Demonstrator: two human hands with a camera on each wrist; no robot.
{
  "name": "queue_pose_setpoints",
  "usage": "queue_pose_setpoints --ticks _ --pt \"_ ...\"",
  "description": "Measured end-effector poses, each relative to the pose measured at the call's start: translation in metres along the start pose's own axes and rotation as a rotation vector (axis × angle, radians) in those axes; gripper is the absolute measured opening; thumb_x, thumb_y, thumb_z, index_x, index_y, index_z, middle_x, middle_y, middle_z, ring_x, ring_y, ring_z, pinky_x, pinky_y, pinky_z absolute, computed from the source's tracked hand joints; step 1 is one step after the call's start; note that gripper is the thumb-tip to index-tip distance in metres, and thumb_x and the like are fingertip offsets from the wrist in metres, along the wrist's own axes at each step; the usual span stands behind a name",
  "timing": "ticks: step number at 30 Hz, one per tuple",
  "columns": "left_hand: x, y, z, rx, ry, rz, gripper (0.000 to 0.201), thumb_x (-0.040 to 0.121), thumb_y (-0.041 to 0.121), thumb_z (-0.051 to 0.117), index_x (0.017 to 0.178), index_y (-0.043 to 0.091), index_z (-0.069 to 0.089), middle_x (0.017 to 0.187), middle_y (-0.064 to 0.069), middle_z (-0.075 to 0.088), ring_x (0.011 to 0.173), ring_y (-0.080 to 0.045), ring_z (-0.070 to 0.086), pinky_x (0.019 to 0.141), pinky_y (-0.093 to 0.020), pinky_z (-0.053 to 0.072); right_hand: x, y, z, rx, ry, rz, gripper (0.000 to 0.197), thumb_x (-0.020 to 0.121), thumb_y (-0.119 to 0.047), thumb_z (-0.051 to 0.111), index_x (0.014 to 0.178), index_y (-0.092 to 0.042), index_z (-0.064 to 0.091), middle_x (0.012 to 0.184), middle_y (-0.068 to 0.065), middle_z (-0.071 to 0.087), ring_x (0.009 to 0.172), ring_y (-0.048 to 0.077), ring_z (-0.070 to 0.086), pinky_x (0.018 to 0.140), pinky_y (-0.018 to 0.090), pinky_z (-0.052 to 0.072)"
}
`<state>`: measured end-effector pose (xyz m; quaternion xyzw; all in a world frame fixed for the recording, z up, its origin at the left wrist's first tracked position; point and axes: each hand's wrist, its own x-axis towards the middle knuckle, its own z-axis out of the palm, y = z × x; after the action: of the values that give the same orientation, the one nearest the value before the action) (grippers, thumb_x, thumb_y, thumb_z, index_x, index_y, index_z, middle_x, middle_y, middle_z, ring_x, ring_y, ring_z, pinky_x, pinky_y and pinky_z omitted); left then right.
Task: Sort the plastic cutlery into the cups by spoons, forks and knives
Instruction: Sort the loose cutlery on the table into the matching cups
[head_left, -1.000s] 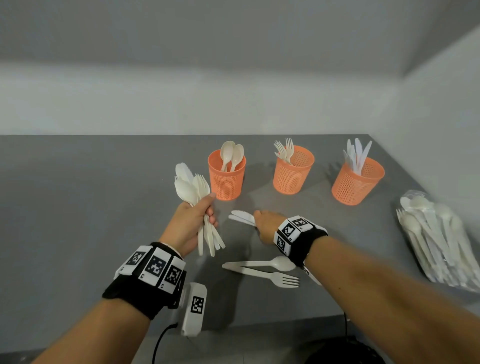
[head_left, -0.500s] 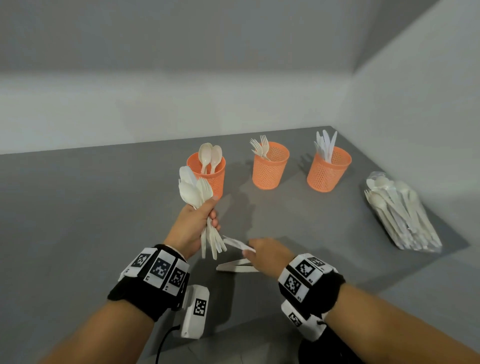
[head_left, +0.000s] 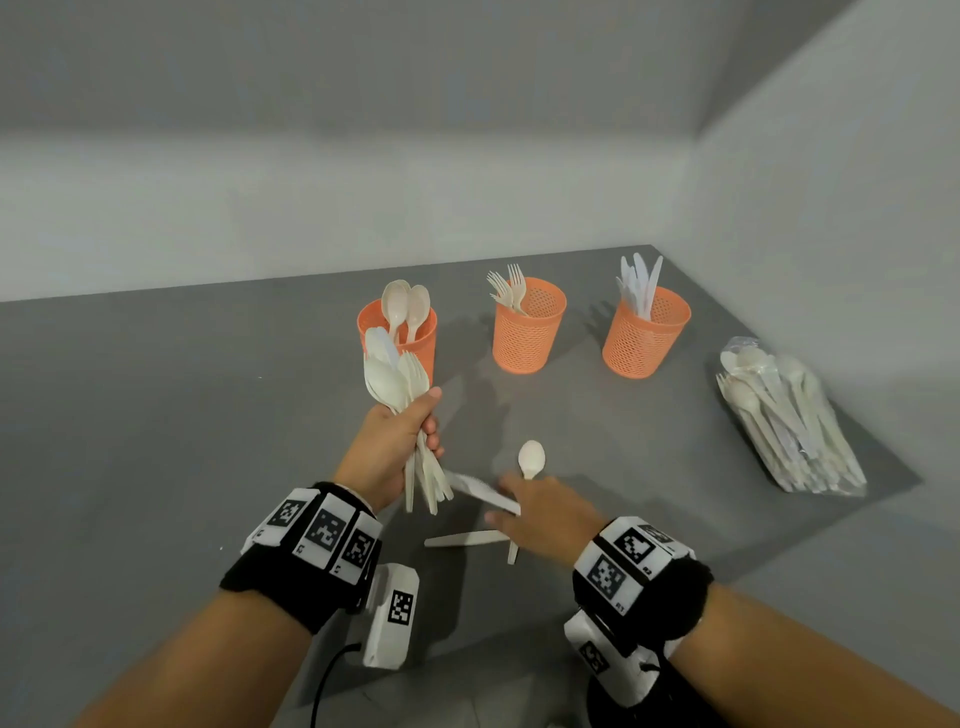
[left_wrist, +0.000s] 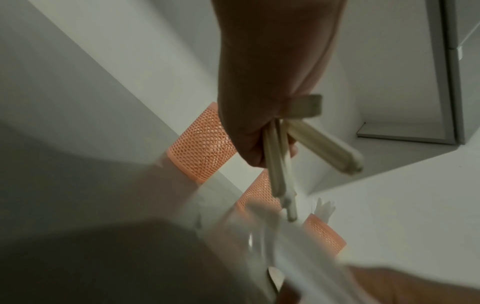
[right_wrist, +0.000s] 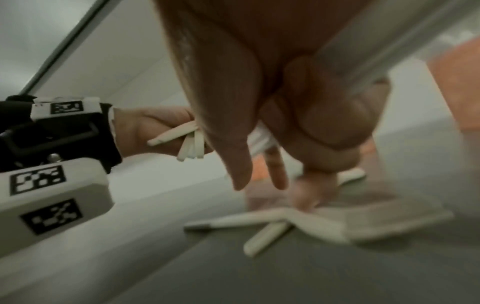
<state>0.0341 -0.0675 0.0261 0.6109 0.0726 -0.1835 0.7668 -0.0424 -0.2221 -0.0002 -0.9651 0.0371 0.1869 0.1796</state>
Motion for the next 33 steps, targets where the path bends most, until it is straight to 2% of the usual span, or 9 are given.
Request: queue_pose_setpoints --ticks 4,10,13,16,24,26,29,31,33 --pt "-0.001 -0.003 0.004 0.016 -0.003 -0.007 0.038 0.092 0.024 0.055 0.058 0.012 0.043 0.042 0.002 0.041 0.039 -0.012 0.041 0.053 -0.028 0.044 0.009 0.003 0.001 -0.060 0.014 0.079 0.037 0.089 -0.040 0.053 0.113 -0.011 0.049 0.111 0.014 0.059 0.100 0.031 0.059 0.071 0.031 0.041" --pt "-0.004 -0.005 0.009 0.030 -0.016 0.003 0.037 0.092 0.024 0.055 0.059 0.012 0.043 0.044 0.001 0.041 0.040 -0.012 0.040 0.050 -0.026 0.045 0.043 0.016 -0.014 -0.055 0.066 0.186 0.025 0.091 -0.018 0.047 0.115 -0.011 0.049 0.115 0.016 0.057 0.103 0.031 0.056 0.073 0.033 0.043" --pt "-0.005 -0.005 0.012 0.041 -0.017 0.008 0.038 0.092 0.024 0.055 0.058 0.012 0.043 0.044 0.000 0.041 0.041 -0.012 0.040 0.048 -0.024 0.045 0.053 0.018 -0.019 0.032 0.093 0.218 0.038 0.088 -0.009 0.048 0.125 -0.013 0.042 0.121 0.020 0.052 0.107 0.034 0.054 0.080 0.036 0.046" --pt "-0.003 -0.006 0.015 0.055 -0.014 0.000 0.039 0.092 0.023 0.054 0.057 0.012 0.043 0.044 -0.001 0.041 0.040 -0.012 0.040 0.046 -0.022 0.045 0.060 0.018 -0.023 0.188 0.169 0.276 0.047 0.084 -0.002 0.054 0.126 -0.004 0.032 0.121 0.022 0.054 0.111 0.037 0.055 0.086 0.039 0.046" --pt "0.006 -0.018 0.024 0.071 0.022 -0.047 0.041 0.092 0.023 0.054 0.055 0.011 0.041 0.041 -0.001 0.041 0.035 -0.010 0.040 0.044 -0.021 0.044 0.064 0.033 -0.030 0.356 0.192 0.304 0.051 0.077 -0.003 0.067 0.116 0.002 0.036 0.117 0.021 0.055 0.104 0.035 0.060 0.081 0.035 0.050" --pt "0.008 -0.022 0.028 0.088 0.042 -0.054 0.041 0.091 0.022 0.056 0.054 0.011 0.042 0.042 -0.001 0.041 0.036 -0.011 0.041 0.047 -0.024 0.044 0.063 0.036 -0.033 0.288 0.152 0.268 0.037 0.078 -0.006 0.066 0.106 0.001 0.044 0.106 0.018 0.056 0.094 0.031 0.059 0.074 0.031 0.048" --pt "0.011 -0.027 0.035 0.057 0.062 -0.062 0.034 0.090 0.018 0.058 0.059 0.011 0.046 0.045 0.001 0.041 0.037 -0.009 0.040 0.047 -0.024 0.043 0.061 0.040 -0.040 0.230 0.122 0.168 0.011 0.081 -0.010 0.062 0.081 -0.006 0.052 0.077 0.007 0.051 0.077 0.024 0.050 0.053 0.023 0.040" --pt "0.013 -0.028 0.042 0.021 0.048 -0.057 0.027 0.089 0.017 0.060 0.065 0.011 0.049 0.044 0.003 0.043 0.037 -0.008 0.040 0.044 -0.023 0.043 0.062 0.042 -0.045 0.379 0.131 0.056 0.019 0.079 -0.007 0.061 0.064 -0.010 0.050 0.062 0.002 0.048 0.066 0.023 0.050 0.050 0.022 0.037" --pt "0.013 -0.028 0.052 0.000 -0.011 -0.047 0.019 0.088 0.017 0.062 0.072 0.010 0.055 0.041 0.005 0.045 0.037 -0.007 0.040 0.043 -0.021 0.043 0.055 0.036 -0.053 0.636 0.089 -0.089 0.022 0.078 -0.001 0.057 0.059 -0.012 0.053 0.060 0.004 0.053 0.058 0.018 0.052 0.056 0.025 0.042"
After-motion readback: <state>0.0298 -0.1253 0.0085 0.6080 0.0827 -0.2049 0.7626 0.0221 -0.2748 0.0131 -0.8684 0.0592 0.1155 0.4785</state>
